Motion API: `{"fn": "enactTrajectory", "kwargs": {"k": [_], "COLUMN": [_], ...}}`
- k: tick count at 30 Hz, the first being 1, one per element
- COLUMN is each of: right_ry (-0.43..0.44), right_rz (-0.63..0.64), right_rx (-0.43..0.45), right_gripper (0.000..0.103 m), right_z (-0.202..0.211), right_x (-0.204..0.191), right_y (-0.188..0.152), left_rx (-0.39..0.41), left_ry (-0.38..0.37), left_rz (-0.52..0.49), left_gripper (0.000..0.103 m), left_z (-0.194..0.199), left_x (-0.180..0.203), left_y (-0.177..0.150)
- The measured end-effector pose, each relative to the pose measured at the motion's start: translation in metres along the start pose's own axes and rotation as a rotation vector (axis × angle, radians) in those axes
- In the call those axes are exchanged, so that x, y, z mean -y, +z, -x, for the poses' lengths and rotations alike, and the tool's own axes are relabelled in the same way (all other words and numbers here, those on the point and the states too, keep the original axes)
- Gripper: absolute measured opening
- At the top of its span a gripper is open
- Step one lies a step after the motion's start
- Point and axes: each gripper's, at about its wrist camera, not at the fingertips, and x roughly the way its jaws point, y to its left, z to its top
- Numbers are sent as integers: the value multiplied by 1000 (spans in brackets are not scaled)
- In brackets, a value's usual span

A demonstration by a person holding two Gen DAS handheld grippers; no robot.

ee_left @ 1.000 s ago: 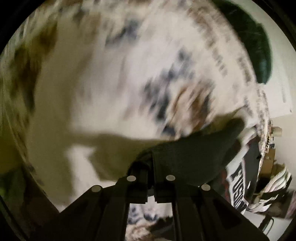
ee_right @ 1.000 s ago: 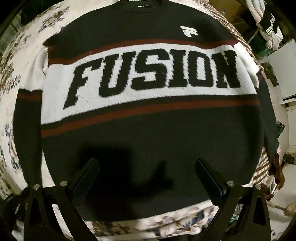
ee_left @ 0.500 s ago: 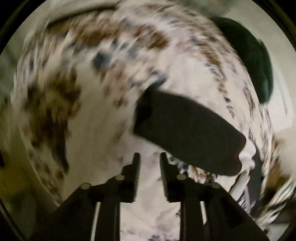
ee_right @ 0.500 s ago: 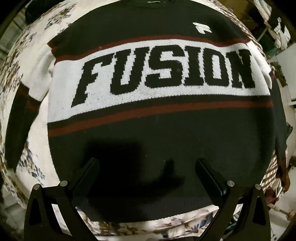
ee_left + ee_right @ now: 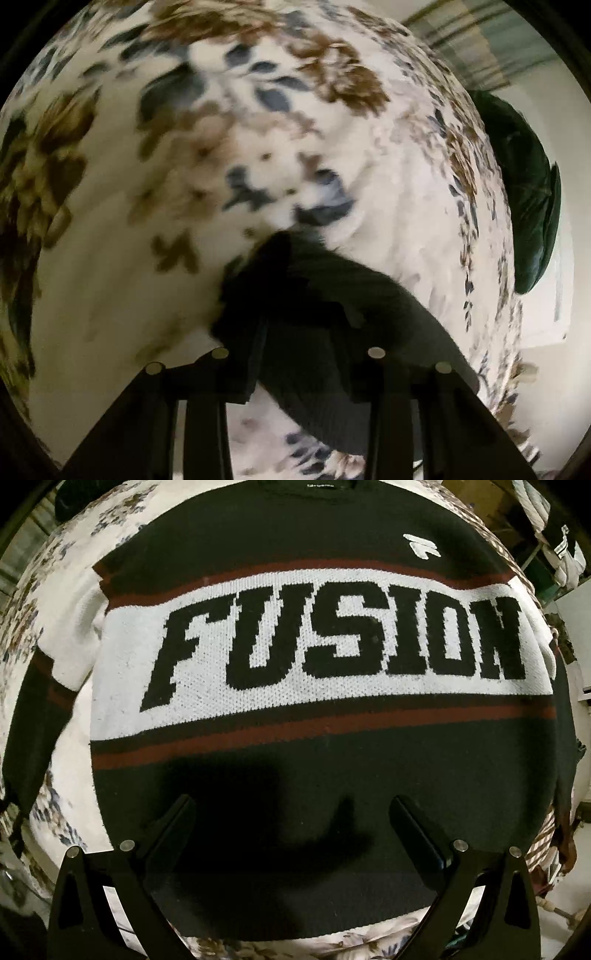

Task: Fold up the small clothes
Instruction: 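Lower both tools onto the sweater hem and grasp it with both grippers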

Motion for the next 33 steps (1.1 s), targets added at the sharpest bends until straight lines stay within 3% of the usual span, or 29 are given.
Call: {"fn": "enactTrajectory", "kwargs": {"k": [1, 5, 7, 8, 11, 13, 14, 15, 16, 20, 22, 25, 27, 32, 33], "right_ry": [0, -14, -15, -16, -24, -26, -24, -25, -25, -31, -27, -19, -11, 36, 63], "right_rz": [-3, -24, -34, -39, -46, -42, -39, -33, -28, -13, -19, -33, -39, -68, -83], "right_rx": [2, 26, 26, 27, 21, 21, 25, 27, 33, 42, 48, 70, 81, 97, 97], "right_gripper": [103, 103, 103, 103, 103, 103, 103, 103, 103, 103, 103, 103, 103, 103, 103], "right_z": [-2, -4, -9, -11, -18, -22, -22, -22, -24, -30, -31, -26, -24, -19, -17], "right_x": [-2, 4, 2, 1, -5, -12, -15, -17, -17, -30, -36, -34, -31, -17, -12], "right_y": [0, 2, 4, 5, 8, 6, 6, 4, 2, 5, -2, 0, 1, 2, 0], "left_rx": [-3, 26, 62, 68, 37, 26, 37, 59, 77, 228, 257, 254, 203, 77, 65], "left_ry": [5, -109, -143, -164, -150, -102, -86, -41, -30, 74, 88, 90, 74, 48, 30], "left_rz": [-15, -23, 11, 40, 145, 140, 126, 76, 39, -156, -164, -122, -150, -270, -307], "left_gripper": [31, 36, 52, 55, 56, 55, 53, 45, 4, 4, 4, 4, 5, 16, 27], "left_z": [2, 21, 29, 28, 4, -7, -7, -5, -3, 28, 34, 29, 21, 38, 48], "left_x": [3, 3, -6, -12, -28, -23, -19, -8, -1, 22, 17, 2, 10, 41, 48], "left_y": [0, -2, -3, -3, 1, 3, 4, 3, 2, 3, 15, 37, 44, 8, -11]}}
